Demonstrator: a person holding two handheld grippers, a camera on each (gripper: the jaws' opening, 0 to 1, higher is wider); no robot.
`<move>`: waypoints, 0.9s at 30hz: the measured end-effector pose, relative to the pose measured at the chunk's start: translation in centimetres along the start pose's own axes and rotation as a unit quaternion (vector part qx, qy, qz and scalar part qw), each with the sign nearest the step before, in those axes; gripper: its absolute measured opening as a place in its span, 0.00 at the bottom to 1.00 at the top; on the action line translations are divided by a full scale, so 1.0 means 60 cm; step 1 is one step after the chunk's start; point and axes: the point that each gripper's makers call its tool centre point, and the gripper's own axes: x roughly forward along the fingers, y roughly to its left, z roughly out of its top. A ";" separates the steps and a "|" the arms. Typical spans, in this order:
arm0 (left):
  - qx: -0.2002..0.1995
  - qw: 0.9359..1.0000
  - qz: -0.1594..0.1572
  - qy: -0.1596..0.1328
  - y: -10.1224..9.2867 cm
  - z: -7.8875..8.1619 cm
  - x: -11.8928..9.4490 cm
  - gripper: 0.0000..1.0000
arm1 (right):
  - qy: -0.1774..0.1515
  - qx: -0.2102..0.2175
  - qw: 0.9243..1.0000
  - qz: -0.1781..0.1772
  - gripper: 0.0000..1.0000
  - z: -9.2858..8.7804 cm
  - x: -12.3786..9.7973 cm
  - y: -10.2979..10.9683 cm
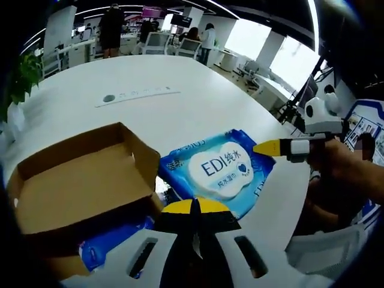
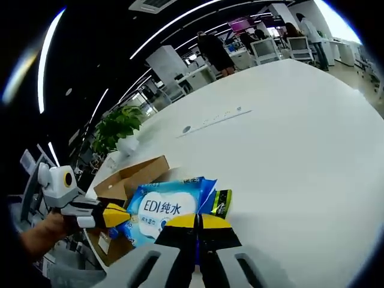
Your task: Operate the shoe box by opening the lid, removing the specified soft item, and placing it in the target area until the item is outside and the box remains undamaged.
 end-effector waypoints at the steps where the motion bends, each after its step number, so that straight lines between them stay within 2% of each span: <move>1: 0.001 1.000 0.001 0.000 0.001 0.000 0.000 0.00 | 0.000 0.001 1.000 0.000 0.00 0.000 0.001 0.000; 23: 0.033 0.999 0.021 0.013 0.014 0.001 0.000 0.00 | 0.004 -0.004 1.000 -0.001 0.00 -0.004 0.021 0.006; 27: 0.059 0.998 0.030 0.024 0.011 0.001 0.005 0.00 | 0.006 -0.003 1.000 -0.004 0.00 -0.006 0.026 -0.001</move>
